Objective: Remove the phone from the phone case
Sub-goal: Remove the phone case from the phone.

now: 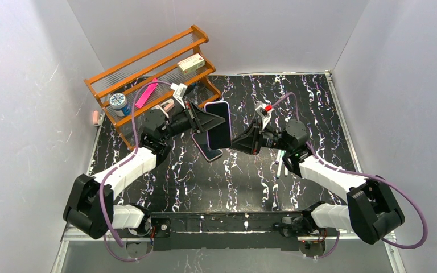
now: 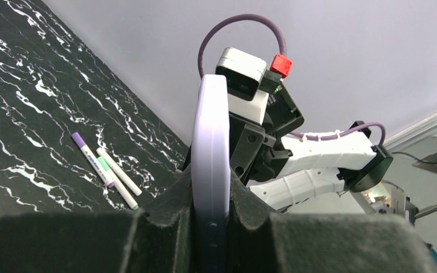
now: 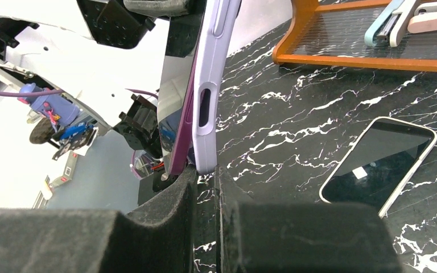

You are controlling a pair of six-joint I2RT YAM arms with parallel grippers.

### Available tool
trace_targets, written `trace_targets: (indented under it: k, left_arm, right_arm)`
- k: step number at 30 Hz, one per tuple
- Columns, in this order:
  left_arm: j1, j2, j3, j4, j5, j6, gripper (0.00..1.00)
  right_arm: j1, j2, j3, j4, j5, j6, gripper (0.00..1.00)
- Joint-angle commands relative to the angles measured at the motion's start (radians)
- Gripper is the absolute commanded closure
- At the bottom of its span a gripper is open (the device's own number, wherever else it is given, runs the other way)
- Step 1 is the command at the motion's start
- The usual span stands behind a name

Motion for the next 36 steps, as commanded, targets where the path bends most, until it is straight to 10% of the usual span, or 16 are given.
trace_targets:
  k: [1,36]
  left_arm:
    - [-0.096,0.024,-0.066,-0.002,0.100,-0.119,1.00]
    - [-0.168,0.192,-0.126,0.305,-0.056,-0.380,1.00]
  right_arm:
    - [0.004,-0.017,0.064,0.369,0.197,0.066,0.79]
    - [-0.033,0.111,0.060,0.471,0.309,0.296,0.72]
